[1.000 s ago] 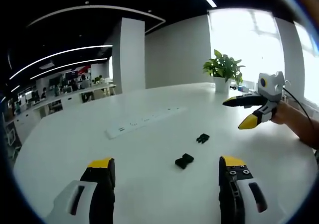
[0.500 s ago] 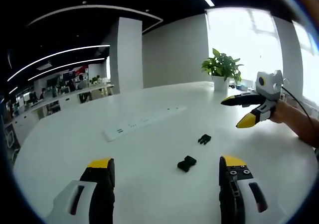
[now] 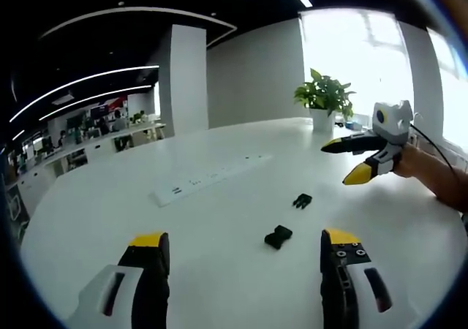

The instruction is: Snap the two parts of the plastic buckle together until the buckle closes and remains connected.

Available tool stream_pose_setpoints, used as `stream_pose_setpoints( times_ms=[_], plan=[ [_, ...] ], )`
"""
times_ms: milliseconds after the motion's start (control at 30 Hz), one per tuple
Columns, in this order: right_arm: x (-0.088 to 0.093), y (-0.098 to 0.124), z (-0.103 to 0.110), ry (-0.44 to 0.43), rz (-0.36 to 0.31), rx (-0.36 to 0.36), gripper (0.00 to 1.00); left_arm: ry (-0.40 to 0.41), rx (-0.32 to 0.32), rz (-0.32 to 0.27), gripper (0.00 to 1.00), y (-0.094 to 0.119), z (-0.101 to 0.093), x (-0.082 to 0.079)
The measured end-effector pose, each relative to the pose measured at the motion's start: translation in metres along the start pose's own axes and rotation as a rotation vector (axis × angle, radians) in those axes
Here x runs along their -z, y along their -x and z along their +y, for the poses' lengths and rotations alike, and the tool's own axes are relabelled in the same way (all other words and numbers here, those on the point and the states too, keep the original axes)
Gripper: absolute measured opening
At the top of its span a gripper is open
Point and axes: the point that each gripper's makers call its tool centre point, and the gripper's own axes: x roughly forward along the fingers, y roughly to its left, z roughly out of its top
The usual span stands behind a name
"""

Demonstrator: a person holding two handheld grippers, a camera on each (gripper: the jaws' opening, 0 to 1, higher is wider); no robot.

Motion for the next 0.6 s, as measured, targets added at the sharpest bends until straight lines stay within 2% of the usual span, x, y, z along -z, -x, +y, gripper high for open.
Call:
stream_pose_setpoints(
  times_ms=[167,600],
  plan=[
    [0.001,-0.005,0.002,0.015,0.010,0.002,0.68,0.000,0.008,0.007,0.82,-0.001,0.001,0.001],
    [0.000,-0.012,-0.001,0.030,0.004,0.000,0.66,-0.004,0.032,0.011,0.82,-0.007,0.002,0.001]
  ],
)
